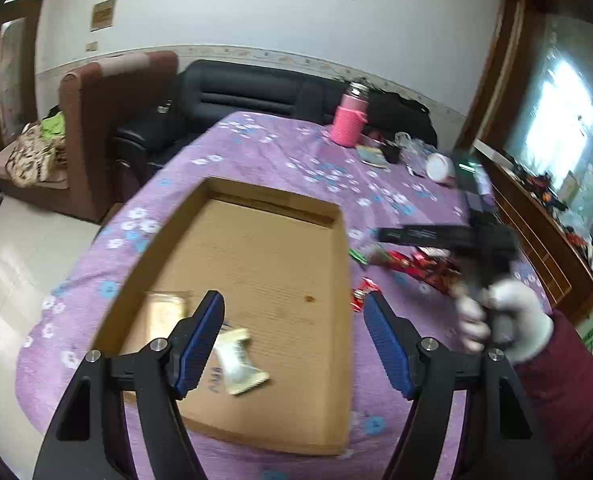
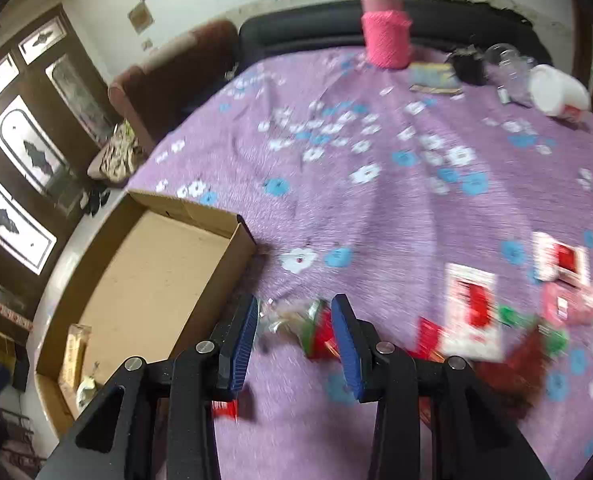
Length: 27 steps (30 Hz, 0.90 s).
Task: Organize snacks
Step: 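Drop the cake bar and white candy into the cardboard box with both tools, then grasp the small red candy with the left tool while the right tool grasps the green dumpling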
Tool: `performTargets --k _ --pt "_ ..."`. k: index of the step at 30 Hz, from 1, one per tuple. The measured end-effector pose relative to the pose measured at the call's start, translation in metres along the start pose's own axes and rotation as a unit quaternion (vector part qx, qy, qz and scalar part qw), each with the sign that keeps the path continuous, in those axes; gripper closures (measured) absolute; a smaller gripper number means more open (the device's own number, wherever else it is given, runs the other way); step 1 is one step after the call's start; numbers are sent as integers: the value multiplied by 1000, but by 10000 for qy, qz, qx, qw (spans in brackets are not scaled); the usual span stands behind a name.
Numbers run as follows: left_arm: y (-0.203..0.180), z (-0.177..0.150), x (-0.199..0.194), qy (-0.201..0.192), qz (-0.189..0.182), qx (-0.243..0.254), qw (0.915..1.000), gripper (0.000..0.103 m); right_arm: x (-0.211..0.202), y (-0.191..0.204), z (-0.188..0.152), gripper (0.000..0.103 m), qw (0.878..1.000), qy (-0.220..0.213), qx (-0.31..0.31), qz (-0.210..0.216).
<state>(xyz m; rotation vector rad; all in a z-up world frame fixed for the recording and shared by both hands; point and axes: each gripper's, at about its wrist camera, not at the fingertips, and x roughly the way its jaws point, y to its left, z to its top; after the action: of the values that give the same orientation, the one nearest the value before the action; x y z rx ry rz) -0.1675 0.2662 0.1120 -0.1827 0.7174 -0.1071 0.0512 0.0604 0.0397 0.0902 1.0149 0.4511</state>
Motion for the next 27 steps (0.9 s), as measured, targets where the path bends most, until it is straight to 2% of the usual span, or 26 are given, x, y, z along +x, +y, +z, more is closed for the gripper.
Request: performTargets --k 2,4,6,10,13,15,16,18,19,24,26,27 --pt "-8 -2 5 82 -67 50 9999 31 18 5 6 61 9997 142 -113 -146" --pt "-14 -3 10 150 -124 62 9998 31 32 8 5 67 9991 363 -184 -152" --pt "-17 -4 13 186 -137 72 9997 31 27 15 -4 71 9985 365 -351 -192" --pt "-17 -3 18 211 -168 73 9996 31 6 8 -36 73 9966 742 -365 71" --pt "-16 -3 21 215 -214 16 9995 31 -14 3 -60 73 9937 970 -558 -48" --pt "-14 -2 23 214 -252 -45 9994 31 -25 -3 -67 72 9945 920 -480 -106" --pt "-14 -2 24 214 -260 -70 9994 31 -31 -6 -68 70 9958 813 -415 4" --pt "-15 -2 25 217 -251 -121 9994 31 -39 -4 -65 54 9973 591 -335 278" --pt "-15 -2 25 223 -243 -125 9994 31 -40 -1 -63 53 9977 489 -331 342" --pt "-17 -3 16 172 -173 -122 9996 31 -17 35 -47 53 9950 344 -522 780" --pt "-16 -3 13 158 -167 -158 9996 31 0 46 -47 55 9946 437 -600 728" --pt "-16 -3 12 158 -164 -169 9996 31 8 50 -47 71 9941 516 -646 707"
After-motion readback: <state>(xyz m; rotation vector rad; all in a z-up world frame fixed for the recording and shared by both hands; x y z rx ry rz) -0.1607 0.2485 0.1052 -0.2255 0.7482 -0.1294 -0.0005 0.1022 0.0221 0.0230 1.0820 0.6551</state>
